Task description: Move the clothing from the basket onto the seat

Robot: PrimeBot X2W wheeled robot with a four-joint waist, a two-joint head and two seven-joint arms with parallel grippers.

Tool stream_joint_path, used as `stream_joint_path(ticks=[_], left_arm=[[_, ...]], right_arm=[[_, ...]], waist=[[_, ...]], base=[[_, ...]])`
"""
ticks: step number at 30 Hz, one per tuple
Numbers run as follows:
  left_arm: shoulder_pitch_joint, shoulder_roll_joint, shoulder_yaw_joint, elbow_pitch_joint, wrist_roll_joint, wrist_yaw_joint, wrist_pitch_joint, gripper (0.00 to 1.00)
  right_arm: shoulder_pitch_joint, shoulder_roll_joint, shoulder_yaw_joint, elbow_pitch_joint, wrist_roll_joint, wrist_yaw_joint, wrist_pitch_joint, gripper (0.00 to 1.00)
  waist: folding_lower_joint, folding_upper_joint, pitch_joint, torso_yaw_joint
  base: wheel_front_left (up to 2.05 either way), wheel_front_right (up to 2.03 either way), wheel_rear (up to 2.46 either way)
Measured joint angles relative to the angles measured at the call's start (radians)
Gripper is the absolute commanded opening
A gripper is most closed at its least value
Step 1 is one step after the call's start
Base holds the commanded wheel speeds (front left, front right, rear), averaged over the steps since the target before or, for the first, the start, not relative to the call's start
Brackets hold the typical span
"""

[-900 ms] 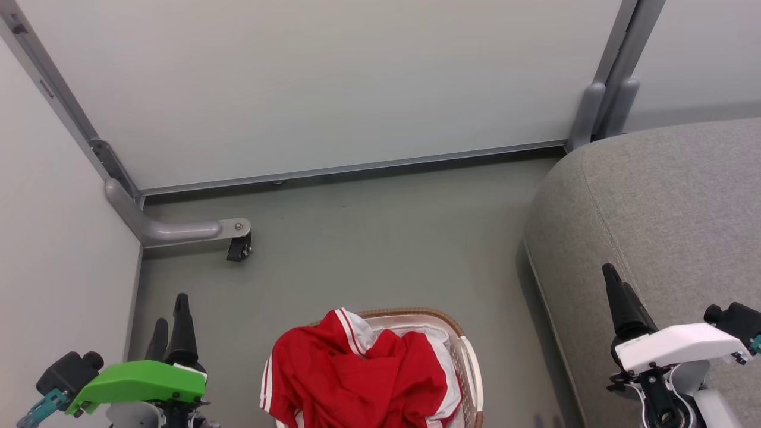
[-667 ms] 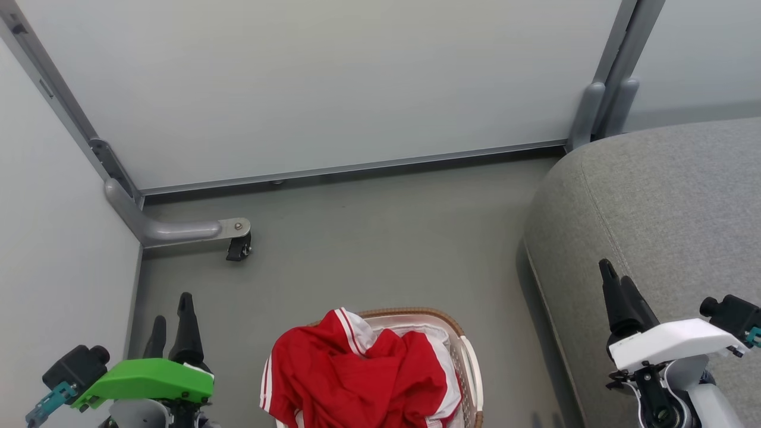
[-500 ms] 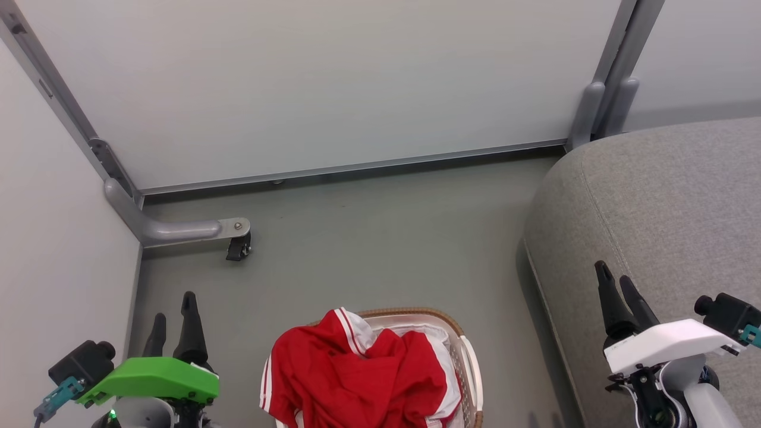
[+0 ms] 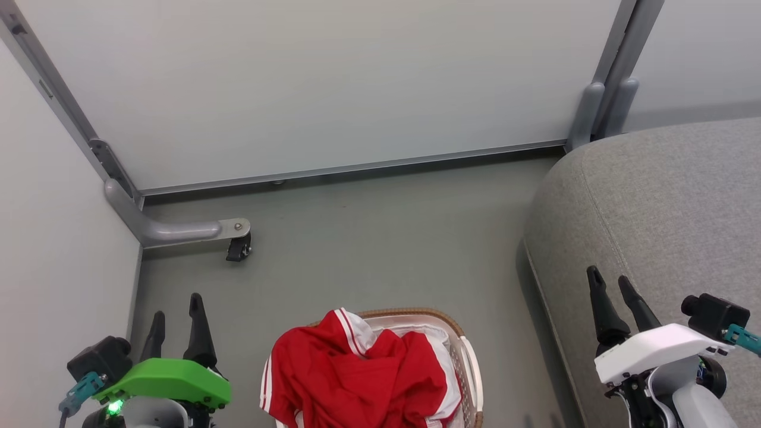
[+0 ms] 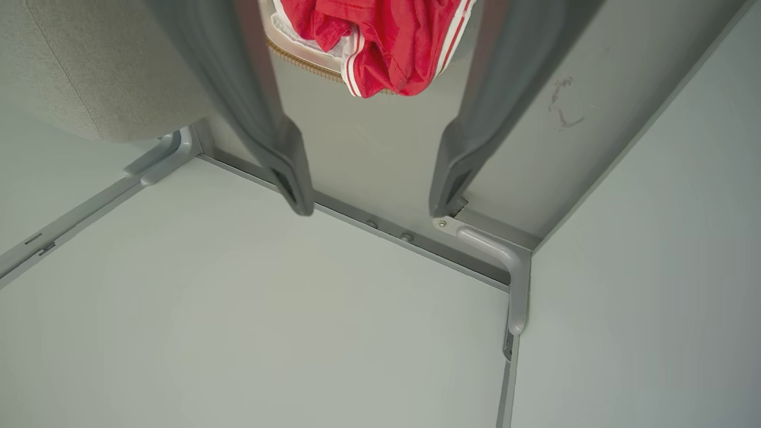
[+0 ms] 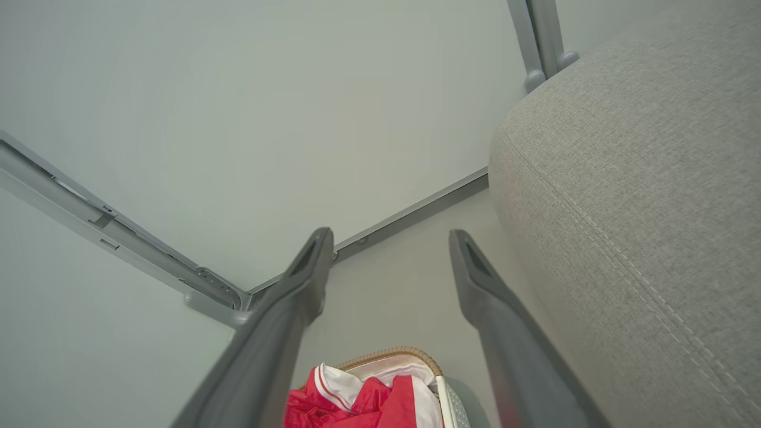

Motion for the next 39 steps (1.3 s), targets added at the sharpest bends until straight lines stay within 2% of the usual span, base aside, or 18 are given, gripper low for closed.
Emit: stream_joint_path(ticks=[17,39], left_arm=[[0.012,0.000,-0.028,0.017,0.182,0.015,-0.045,1.00],[0.037,-0.020,0.002,0.014,0.382,0.021,-0.097,1.00]], right_arm=[[0.000,-0.002,0.017,0.032,-0.188,0.000,-0.045,1.00],[0.000,0.000,0.027,0.059,-0.395,0.000,-0.098,1.00]], waist=[[0.0000,0.0000,-0.008,0.004],[0.0000,0.0000,-0.017,-0.002]], base=[[0.00,0.00,0.00],[0.00,0.00,0.00]])
